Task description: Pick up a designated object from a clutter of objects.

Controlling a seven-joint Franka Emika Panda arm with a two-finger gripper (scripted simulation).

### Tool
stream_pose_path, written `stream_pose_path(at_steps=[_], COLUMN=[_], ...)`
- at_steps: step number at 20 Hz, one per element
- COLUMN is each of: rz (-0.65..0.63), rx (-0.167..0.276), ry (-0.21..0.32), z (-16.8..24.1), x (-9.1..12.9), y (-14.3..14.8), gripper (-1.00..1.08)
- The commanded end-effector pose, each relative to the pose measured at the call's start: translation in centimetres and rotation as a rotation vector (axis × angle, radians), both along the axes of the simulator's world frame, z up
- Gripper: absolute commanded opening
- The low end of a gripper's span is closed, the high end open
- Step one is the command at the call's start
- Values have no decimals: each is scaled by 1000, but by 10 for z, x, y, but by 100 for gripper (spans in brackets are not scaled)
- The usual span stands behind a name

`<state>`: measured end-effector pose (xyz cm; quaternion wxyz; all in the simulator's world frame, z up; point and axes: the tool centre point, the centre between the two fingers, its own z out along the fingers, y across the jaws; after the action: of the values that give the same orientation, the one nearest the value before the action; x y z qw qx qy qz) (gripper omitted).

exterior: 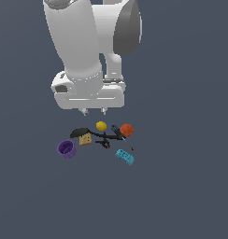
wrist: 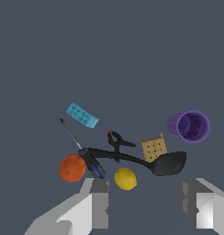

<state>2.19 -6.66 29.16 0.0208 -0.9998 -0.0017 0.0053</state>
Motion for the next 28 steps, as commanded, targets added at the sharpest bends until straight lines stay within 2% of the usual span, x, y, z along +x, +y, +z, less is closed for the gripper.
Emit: stream_pose_path(at_steps=[1,9,17,22,28], rz=[11,52,86,97,104], rx=[8,53,110,138,158], ry=[9,35,45,43,39], z=[-14,-76,-142,-173,-194], x=[8,31,37,34,31], y=[-17,-86,-154,-182,-201], gripper=[28,28,28,28,28])
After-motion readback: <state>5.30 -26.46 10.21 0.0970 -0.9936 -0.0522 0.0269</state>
